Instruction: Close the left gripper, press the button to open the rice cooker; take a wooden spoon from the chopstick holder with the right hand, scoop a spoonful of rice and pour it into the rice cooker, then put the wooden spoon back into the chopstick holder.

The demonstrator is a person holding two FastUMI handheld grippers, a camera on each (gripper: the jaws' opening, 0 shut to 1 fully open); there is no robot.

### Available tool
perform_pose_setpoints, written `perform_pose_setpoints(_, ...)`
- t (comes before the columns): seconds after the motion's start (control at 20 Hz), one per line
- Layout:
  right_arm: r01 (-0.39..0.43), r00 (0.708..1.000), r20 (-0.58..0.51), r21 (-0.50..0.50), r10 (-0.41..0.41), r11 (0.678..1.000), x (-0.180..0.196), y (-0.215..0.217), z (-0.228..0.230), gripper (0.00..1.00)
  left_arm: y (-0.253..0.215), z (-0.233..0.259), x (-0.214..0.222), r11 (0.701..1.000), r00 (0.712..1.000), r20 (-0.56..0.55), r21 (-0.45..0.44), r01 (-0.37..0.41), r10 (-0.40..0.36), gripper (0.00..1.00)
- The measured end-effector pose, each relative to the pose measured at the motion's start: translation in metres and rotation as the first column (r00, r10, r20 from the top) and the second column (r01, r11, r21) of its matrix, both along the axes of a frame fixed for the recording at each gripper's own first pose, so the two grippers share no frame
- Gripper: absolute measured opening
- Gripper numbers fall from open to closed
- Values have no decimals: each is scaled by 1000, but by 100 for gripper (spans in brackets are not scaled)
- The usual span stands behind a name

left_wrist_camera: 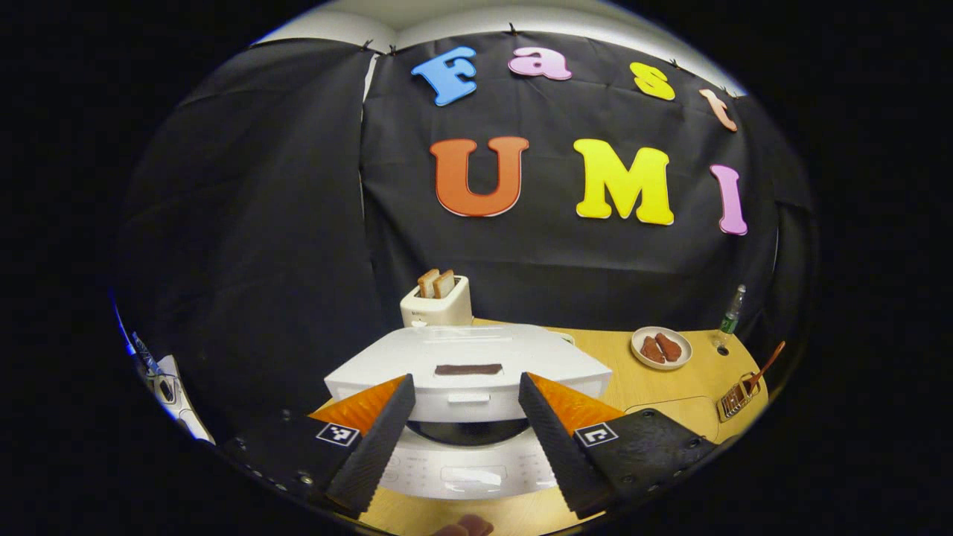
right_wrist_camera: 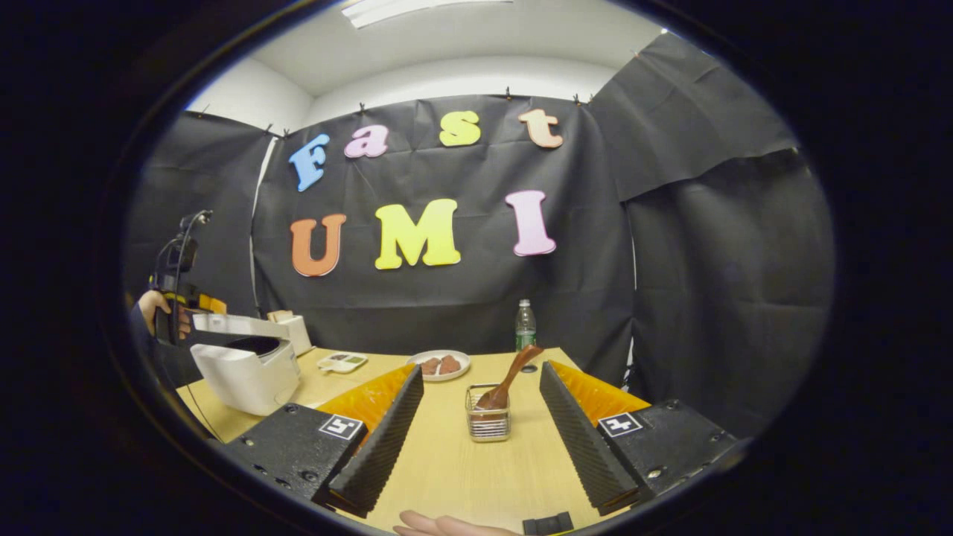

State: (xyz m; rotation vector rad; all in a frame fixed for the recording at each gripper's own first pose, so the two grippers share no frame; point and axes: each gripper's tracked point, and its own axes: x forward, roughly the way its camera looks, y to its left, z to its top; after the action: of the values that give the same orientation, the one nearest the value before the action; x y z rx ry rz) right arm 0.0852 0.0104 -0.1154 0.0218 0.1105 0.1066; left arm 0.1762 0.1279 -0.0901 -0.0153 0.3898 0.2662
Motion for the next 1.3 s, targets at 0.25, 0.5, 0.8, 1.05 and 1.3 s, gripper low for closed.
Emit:
perform_pose_setpoints(0.25,21,999,-49,-7,-22,1000,25,-5,-21,99,-13,5,-16,999,997,71,-33,14,-11,96)
perform_pose_setpoints(0.5,41,996,-78,-21,-43,999,64,-11,-34,100,-41,16,-38,999,977,212,45,24,-33,94)
perform_pose_setpoints(0.8,37,993,-108,-46,-42,998,116,-8,-53,100,-83,21,-58,995,950,297,67,78,-95,95)
perform_pose_setpoints(1.05,38,988,-152,-6,-39,999,151,-11,-72,100,-106,19,-76,989,931,336,83,126,-147,94)
perform_pose_setpoints(1.3,24,981,-194,8,-21,1000,175,-11,-97,96,-120,6,-96,985,921,353,110,134,-165,94)
